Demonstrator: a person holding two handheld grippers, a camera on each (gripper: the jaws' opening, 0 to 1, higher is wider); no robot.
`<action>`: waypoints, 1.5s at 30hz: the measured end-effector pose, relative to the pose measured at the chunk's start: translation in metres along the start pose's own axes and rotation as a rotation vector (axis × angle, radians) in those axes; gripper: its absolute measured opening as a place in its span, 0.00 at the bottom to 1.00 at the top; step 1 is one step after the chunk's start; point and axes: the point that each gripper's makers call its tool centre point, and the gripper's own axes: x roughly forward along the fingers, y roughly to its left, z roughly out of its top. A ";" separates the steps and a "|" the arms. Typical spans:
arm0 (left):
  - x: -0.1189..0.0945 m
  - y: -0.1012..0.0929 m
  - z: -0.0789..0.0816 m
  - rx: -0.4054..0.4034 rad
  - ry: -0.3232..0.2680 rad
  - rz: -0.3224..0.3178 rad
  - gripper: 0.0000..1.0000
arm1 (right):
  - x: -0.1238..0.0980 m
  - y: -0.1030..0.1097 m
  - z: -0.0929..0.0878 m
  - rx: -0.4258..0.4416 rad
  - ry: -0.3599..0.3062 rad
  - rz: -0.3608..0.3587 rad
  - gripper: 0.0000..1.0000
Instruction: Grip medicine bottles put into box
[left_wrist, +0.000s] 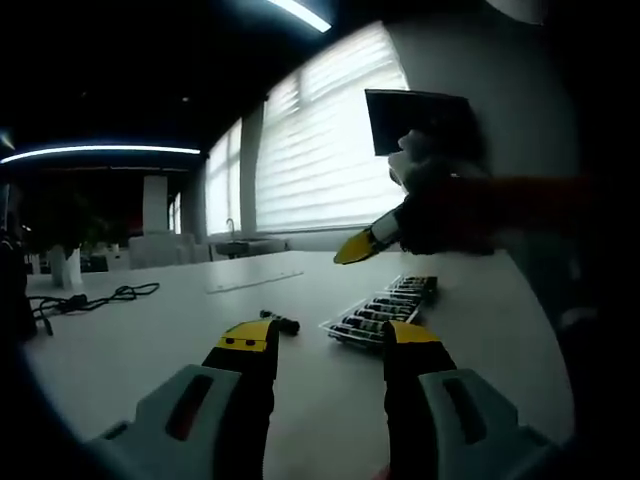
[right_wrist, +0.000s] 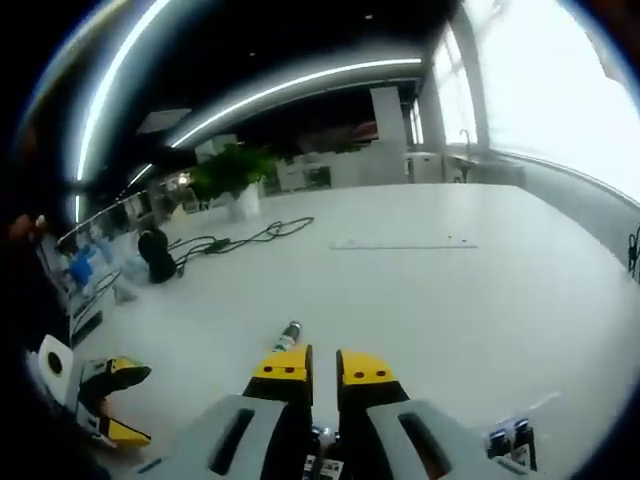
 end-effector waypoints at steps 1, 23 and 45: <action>0.000 0.000 0.000 -0.004 0.001 0.000 0.35 | 0.003 0.003 0.001 0.001 0.004 0.002 0.05; 0.000 -0.004 -0.001 -0.005 0.004 -0.020 0.35 | 0.066 0.052 -0.013 0.069 0.143 0.031 0.14; -0.001 0.001 0.002 -0.040 -0.015 -0.008 0.35 | 0.090 0.043 -0.045 -0.025 0.244 -0.019 0.12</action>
